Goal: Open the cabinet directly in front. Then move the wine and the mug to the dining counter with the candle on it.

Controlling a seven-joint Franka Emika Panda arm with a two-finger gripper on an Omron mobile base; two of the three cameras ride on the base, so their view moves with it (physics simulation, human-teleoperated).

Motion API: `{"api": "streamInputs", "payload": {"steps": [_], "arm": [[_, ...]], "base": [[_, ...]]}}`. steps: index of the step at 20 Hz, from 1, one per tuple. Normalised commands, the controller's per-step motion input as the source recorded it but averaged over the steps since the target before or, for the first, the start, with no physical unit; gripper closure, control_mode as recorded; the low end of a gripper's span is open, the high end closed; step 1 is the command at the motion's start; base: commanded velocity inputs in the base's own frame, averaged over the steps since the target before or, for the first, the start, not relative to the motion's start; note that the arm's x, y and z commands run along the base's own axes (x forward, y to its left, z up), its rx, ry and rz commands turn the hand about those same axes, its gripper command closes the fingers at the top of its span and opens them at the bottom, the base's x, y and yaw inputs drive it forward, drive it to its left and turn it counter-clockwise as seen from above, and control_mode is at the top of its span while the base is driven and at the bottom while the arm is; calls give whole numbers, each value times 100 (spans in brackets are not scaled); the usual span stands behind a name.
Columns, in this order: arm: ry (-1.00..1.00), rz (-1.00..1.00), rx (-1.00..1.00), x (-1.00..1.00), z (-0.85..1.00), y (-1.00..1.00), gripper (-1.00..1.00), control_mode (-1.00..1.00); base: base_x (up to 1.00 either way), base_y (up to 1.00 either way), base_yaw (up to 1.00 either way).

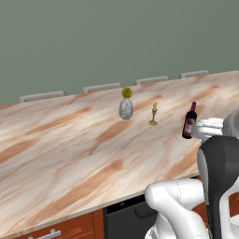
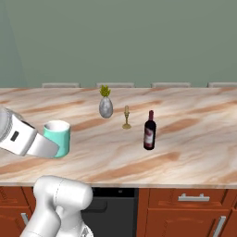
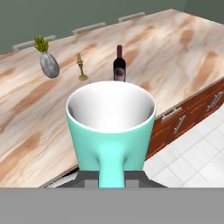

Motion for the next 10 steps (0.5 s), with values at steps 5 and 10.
{"api": "streamInputs", "payload": {"steps": [5,10], "arm": [[0,0,4,27,-30,0,100,-100],[-2,0,0,29,-45,0,100,-100]], "base": [[0,0,0],[0,0,0]]}}
